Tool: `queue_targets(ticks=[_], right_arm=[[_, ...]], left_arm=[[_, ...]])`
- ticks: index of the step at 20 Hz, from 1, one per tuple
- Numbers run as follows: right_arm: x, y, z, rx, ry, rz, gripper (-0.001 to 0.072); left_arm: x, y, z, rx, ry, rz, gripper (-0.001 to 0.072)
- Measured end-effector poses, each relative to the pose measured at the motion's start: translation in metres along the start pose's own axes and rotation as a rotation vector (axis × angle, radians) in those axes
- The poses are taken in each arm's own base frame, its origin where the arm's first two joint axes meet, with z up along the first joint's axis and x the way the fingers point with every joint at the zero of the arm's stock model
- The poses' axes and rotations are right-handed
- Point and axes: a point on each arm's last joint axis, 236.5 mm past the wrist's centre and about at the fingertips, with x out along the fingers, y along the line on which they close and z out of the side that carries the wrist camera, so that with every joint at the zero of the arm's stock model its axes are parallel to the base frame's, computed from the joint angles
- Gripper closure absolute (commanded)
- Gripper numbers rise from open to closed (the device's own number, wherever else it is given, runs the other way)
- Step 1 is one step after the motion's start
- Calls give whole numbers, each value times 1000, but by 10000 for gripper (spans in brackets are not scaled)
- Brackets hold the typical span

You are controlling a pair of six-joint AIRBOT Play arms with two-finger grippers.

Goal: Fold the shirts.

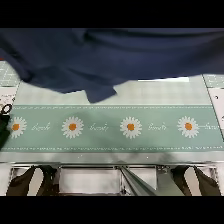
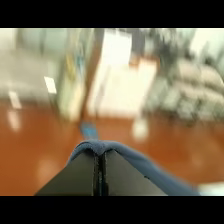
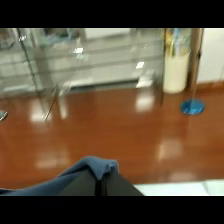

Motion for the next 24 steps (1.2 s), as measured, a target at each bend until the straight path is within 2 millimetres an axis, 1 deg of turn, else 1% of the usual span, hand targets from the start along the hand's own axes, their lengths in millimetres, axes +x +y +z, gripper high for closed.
queue_targets(ticks=[1,3,5,8,9,11,12,13,14,16,17,19,21,22,24], right_arm=[[-19,9,7,-28,-39,-24,685],[-52,20,13,-69,-92,-81,685],[-84,22,14,-97,-128,-165,685],[-120,16,3,-100,-129,-266,685],[-130,12,-2,-95,-120,-291,685],[-139,3,-12,-79,-89,-322,685],[-140,-1,-18,-71,-65,-331,685],[-136,-7,-27,-56,-27,-333,685],[-130,-10,-38,-40,15,-326,685],[-106,-13,-66,-5,127,-278,685],[-91,-14,-82,12,188,-243,685],[-57,-17,-117,47,321,-171,685],[-17,-26,-154,86,452,-102,685],[4,-32,-173,107,511,-70,685],[53,-50,-215,162,618,-14,685]], left_arm=[[-13,-10,14,48,-52,23,690],[-44,-30,40,134,-159,83,690],[-72,-43,56,200,-236,150,690],[-108,-45,62,263,-275,274,690],[-116,-43,60,267,-272,310,690],[-128,-27,53,263,-245,405,691],[-129,-16,48,249,-225,440,691],[-126,-3,37,224,-186,469,690],[-119,15,21,185,-128,494,690],[-97,50,-22,103,20,510,690],[-82,66,-49,56,112,497,691],[-47,96,-113,-63,321,430,691],[-14,120,-169,-176,480,341,691],[2,131,-195,-229,549,304,691],[34,154,-253,-328,684,244,691]])
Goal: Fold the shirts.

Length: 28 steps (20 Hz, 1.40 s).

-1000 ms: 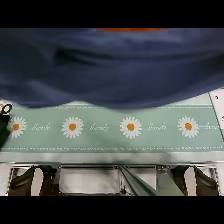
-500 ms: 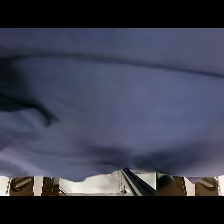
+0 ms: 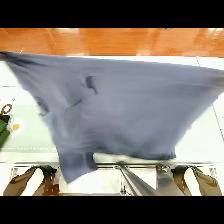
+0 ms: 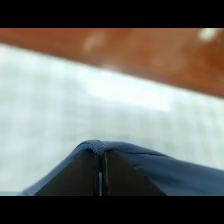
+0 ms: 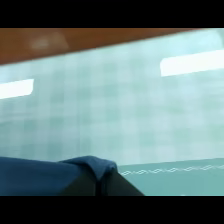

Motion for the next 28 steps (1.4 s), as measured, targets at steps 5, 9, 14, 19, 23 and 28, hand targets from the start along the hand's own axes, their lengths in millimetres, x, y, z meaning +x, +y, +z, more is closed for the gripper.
queue_targets(ticks=[5,9,14,19,23,28], right_arm=[[159,-53,-7,164,166,148,685],[254,-86,-4,295,206,215,685],[329,-97,-10,361,249,253,685],[349,-99,-22,362,292,258,685],[333,-100,-47,341,414,286,685],[312,-103,-103,295,638,272,685]], left_arm=[[154,36,-30,-102,218,-72,691],[244,52,-20,-136,188,-67,691],[305,71,-20,-218,185,-53,691],[311,75,-50,-223,315,-82,691],[284,79,-85,-204,508,-132,691],[246,95,-138,-157,769,-103,691]])
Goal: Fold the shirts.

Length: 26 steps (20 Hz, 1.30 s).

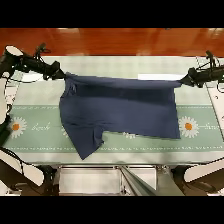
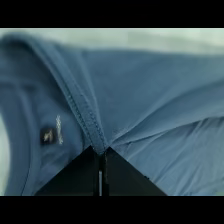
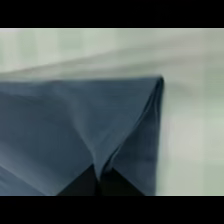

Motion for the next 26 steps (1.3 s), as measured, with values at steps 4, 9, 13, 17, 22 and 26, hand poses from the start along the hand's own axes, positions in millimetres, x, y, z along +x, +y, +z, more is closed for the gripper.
queue_targets(ticks=[4,9,13,17,22,26], right_arm=[[8,-11,-31,31,106,-18,685],[10,-17,-49,53,176,-42,685],[15,-16,-53,57,196,-53,481],[18,-14,-50,98,181,-68,307],[-29,-12,-53,140,124,-100,306],[-61,-35,-101,276,46,-164,303]], left_arm=[[5,8,-33,-14,133,23,691],[6,16,-60,-51,243,53,691],[6,19,-68,-75,273,66,537],[7,15,-73,-120,294,79,200],[-24,7,-77,-125,257,164,200],[-65,37,-124,-209,221,311,200]])
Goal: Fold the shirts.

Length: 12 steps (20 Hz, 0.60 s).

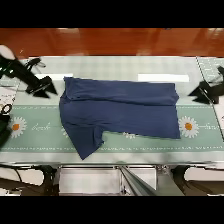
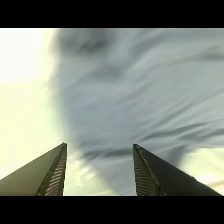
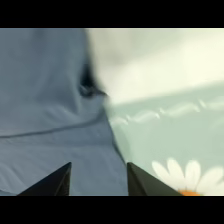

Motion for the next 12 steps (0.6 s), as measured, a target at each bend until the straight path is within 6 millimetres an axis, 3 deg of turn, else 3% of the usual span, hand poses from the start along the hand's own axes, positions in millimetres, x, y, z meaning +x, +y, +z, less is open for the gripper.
queue_targets(ticks=[3,6,9,12], right_arm=[[6,-8,-43,59,-70,85,303],[16,8,-72,87,-150,220,303],[20,22,-83,87,-193,293,303],[22,30,-89,82,-204,330,303]], left_arm=[[13,18,-51,-135,-46,-88,200],[43,20,-98,-260,-84,-229,200],[79,18,-133,-350,-74,-309,200],[103,12,-149,-375,-75,-342,200]])
